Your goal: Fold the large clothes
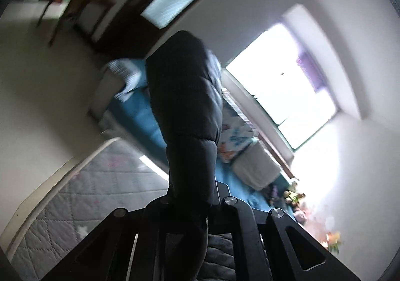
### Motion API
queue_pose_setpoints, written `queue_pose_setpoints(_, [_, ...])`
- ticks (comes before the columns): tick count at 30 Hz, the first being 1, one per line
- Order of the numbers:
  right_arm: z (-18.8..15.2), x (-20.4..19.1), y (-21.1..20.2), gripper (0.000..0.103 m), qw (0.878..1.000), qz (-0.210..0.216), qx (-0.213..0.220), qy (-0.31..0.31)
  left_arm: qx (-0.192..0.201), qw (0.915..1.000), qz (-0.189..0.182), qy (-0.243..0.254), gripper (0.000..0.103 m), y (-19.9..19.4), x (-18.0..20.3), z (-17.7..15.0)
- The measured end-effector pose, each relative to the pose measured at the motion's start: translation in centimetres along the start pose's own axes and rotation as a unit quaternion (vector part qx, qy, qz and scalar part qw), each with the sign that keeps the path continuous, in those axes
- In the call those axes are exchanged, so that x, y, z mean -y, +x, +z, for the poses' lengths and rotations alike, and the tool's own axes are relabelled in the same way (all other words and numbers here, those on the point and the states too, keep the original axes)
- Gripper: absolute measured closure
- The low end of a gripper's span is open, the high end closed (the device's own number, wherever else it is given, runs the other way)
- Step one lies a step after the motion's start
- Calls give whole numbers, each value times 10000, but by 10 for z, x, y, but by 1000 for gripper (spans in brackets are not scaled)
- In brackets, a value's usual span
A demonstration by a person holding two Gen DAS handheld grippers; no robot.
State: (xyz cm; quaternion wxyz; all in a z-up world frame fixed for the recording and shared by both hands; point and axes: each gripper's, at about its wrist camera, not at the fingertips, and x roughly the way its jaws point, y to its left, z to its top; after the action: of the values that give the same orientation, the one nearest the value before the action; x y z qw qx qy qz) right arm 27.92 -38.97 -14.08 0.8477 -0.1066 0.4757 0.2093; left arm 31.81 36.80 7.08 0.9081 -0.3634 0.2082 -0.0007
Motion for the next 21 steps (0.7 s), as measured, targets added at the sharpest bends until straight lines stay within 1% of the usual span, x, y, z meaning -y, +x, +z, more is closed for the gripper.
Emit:
queue_pose_setpoints(2, [3, -2, -4, 19, 10000, -75, -12, -36, 44, 9993, -206, 324, 93, -21, 36, -8])
queue_pose_setpoints(5, [5, -3, -18, 19, 9999, -14, 140, 32, 4, 9951, -557, 820, 93, -57, 97, -40])
queue_pose_setpoints(6, [5, -3, -23, 19, 9998, -3, 216, 41, -16, 9938, -614, 928, 93, -65, 111, -49])
queue_pose_setpoints(8, [4, -3, -35, 19, 9993, -21, 371, 53, -114, 9882, -863, 1258, 93, -74, 153, -75])
queue_pose_setpoints(10, [1, 0, -46, 19, 9986, 34, 516, 143, -218, 9836, -1010, 1480, 93, -82, 183, -108])
queue_pose_setpoints(11, [-1, 2, -51, 19, 9981, 73, 576, 205, -316, 9796, -1110, 1647, 93, -84, 199, -128])
queue_pose_setpoints(12, [-5, 5, -56, 19, 9976, 83, 633, 269, -378, 9771, -1152, 1749, 93, -84, 222, -159])
queue_pose_setpoints(14, [-11, 10, -63, 19, 9967, 70, 723, 361, -563, 9703, -1262, 1986, 93, -80, 247, -203])
queue_pose_setpoints(15, [-15, 13, -66, 19, 9962, 73, 761, 428, -722, 9660, -1334, 2094, 93, -77, 257, -226])
queue_pose_setpoints(19, [-31, 25, -74, 19, 9942, 87, 820, 693, -1234, 9524, -1533, 2327, 93, -75, 286, -322])
queue_pose_setpoints(21, [-41, 33, -76, 19, 9929, 90, 826, 851, -1564, 9433, -1567, 2474, 93, -61, 299, -371])
